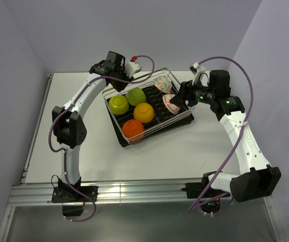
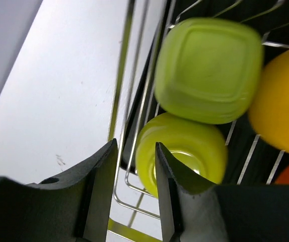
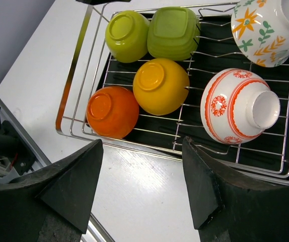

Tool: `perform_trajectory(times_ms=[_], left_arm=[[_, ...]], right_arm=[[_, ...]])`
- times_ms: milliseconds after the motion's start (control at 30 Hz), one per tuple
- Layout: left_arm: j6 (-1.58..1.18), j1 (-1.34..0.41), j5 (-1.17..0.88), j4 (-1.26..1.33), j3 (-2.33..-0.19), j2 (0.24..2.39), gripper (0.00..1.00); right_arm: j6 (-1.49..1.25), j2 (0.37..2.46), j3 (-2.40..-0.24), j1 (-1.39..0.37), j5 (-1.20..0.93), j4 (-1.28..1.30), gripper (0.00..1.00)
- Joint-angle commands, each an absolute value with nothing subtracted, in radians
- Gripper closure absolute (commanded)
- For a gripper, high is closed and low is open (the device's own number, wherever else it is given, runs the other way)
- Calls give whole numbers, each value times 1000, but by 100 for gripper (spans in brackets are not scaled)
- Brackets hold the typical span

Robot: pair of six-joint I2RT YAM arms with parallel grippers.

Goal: Load the bowls into the dish rack

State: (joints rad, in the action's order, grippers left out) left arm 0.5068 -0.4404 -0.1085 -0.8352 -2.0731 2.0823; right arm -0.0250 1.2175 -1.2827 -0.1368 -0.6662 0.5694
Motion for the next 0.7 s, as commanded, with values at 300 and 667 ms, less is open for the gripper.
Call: perform_trajectory(times_ms=[300, 667], left_arm=[[462, -400, -153, -840, -1996, 2128, 58], [514, -399, -238, -942, -1970, 2092, 59]], right_arm=[[-20, 1196, -1272, -126, -680, 557, 30], [-17, 1203, -1285, -126, -680, 563, 30]])
